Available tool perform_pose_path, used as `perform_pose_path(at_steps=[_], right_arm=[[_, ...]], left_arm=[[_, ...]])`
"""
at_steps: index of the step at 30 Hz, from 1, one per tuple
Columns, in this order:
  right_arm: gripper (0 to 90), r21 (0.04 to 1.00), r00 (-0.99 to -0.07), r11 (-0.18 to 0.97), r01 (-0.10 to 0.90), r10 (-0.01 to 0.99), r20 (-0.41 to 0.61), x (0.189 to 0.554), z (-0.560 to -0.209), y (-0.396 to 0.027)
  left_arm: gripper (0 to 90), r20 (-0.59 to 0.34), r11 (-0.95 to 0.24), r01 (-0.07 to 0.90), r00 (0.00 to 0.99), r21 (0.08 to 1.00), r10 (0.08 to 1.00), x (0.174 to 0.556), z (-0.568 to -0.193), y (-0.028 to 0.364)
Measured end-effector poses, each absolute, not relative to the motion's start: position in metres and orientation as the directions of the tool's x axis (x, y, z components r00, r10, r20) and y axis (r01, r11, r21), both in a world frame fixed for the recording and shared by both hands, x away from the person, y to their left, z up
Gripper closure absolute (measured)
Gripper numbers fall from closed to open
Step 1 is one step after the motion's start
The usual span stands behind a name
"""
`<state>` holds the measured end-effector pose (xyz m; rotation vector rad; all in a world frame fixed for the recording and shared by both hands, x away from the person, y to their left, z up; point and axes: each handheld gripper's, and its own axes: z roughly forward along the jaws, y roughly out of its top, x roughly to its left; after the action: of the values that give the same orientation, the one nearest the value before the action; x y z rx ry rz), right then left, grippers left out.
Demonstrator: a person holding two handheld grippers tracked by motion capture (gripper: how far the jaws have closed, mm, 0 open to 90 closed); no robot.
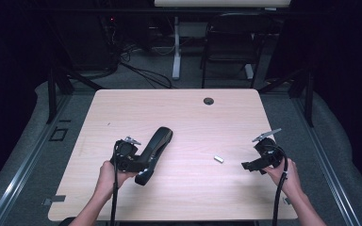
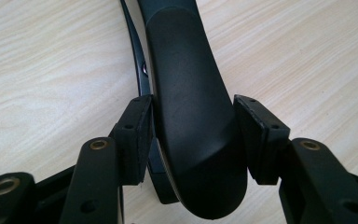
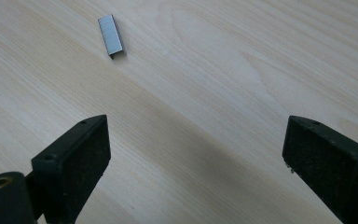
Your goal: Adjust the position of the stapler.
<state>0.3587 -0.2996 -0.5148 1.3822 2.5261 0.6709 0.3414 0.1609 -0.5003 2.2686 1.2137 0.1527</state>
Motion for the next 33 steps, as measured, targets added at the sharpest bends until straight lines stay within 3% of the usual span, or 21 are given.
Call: perform_pose_path(at_steps=[33], right_arm=[[7.3,0.466,-0.556,0.470,0.749,0.829,0.056,0.359,-0.515,-0.298]], left_arm=[[43.6,-0.183,-0.476,0.708,0.638,0.522,0.748,0.326,-0.498,0.151]])
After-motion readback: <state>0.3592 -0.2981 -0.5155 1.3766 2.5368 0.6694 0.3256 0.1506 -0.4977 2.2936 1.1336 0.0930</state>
